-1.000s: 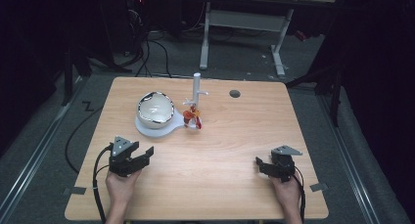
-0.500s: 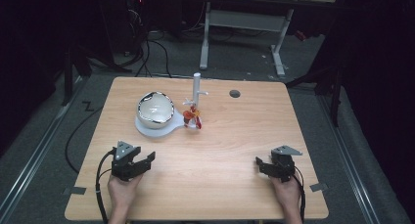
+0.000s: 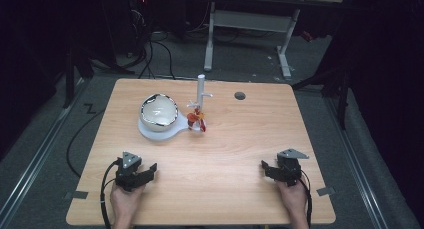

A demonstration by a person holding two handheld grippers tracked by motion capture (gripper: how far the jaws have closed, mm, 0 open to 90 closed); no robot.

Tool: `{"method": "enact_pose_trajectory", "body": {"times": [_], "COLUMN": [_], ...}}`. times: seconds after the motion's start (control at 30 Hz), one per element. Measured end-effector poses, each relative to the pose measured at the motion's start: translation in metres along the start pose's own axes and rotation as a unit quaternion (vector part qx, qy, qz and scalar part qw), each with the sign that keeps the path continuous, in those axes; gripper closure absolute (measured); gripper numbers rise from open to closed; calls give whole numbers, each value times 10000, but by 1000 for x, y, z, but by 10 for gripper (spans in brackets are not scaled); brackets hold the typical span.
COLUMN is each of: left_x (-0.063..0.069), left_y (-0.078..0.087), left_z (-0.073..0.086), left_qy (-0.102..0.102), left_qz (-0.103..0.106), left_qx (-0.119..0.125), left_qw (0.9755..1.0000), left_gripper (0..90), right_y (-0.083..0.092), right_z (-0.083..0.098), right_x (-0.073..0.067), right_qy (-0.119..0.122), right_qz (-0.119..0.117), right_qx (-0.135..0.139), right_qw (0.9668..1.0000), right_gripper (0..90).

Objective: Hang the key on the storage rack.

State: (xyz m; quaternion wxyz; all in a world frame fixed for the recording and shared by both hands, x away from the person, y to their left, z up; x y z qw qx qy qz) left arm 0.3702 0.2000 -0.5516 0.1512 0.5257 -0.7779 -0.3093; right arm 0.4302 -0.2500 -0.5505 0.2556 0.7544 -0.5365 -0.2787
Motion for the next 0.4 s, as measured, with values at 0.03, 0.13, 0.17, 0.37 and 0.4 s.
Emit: {"method": "enact_pose_trajectory", "body": {"times": [0.03,0.13,0.17,0.37,0.4], "left_x": [1,3,4,6,6], "left_y": [-1,-1,-2,-3,-3], "left_z": [1,1,1,0,0], "left_qy": [-31,-165,-241,-266,-262], "left_qz": [-27,-116,-156,-197,-189], "left_qx": [-8,-80,-116,-143,-143], "left_qw": [10000,9998,9995,9993,9994], "left_gripper": [362,348,343,314,313], "right_y": [0,0,0,0,0], "right_z": [0,0,0,0,0], "right_x": [0,0,0,0,0], "right_qy": [2,1,2,-3,-5], "right_qz": [1,3,5,7,8], "right_qx": [0,2,2,3,3], "right_qw": [10000,10000,10000,10000,10000], "right_gripper": [298,298,298,298,298]}}
Point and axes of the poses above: each handheld gripper's, and its own axes: y roughly backward along the jaws, z roughly out of its underside, x roughly to its right, the point moved 7 cm from there along -y, roughly forward along the jaws, and after that the axes turned 13 degrees about -y, right-handed, at the moved point
